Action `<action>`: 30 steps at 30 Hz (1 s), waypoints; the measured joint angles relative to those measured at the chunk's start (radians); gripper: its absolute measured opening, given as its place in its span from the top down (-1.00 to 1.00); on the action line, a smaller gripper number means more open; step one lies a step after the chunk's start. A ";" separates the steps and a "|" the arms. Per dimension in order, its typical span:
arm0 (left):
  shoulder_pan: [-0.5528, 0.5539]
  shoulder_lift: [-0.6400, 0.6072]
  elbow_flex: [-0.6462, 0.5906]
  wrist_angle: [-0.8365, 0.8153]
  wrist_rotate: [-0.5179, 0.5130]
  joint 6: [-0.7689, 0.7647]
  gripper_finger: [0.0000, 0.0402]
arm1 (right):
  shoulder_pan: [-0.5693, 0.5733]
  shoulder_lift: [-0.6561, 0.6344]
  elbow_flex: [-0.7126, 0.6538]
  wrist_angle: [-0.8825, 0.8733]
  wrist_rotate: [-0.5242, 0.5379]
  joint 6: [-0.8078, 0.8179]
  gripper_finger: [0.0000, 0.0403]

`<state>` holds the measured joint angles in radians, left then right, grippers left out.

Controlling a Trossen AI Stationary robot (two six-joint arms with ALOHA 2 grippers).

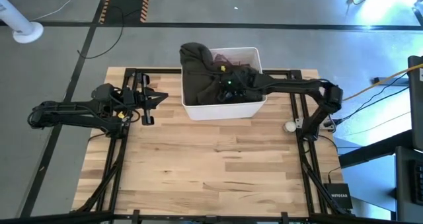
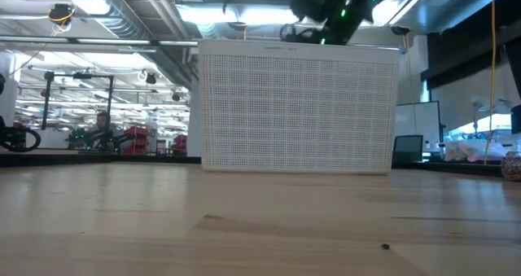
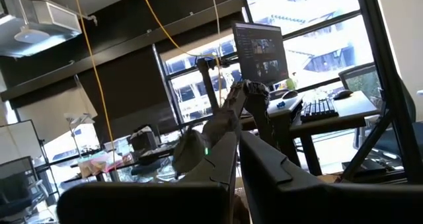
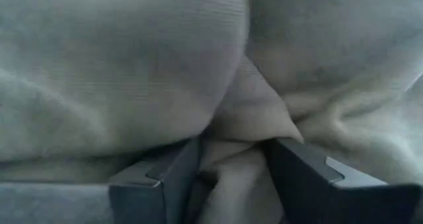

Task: Sort clothes
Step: Put the black hoodie into the white laundry bin, then return to Home Position

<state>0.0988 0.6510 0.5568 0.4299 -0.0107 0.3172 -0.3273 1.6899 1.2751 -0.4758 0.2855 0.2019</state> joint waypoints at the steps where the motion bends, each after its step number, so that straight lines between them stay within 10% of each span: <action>1: 0.000 0.000 0.000 0.001 0.000 0.000 0.92 | 0.005 -0.023 0.016 -0.021 -0.008 -0.003 0.02; 18: 0.000 0.000 0.000 -0.006 0.000 -0.044 0.92 | 0.228 -0.368 0.260 -0.272 -0.007 -0.056 0.03; 30: 0.000 -0.003 0.035 -0.166 0.050 -0.061 0.99 | 0.466 -0.737 -0.313 0.034 -0.002 -0.012 0.83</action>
<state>0.0990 0.6483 0.5922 0.2638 0.0395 0.2564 0.1392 0.9526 0.9625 -0.4414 0.2834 0.1899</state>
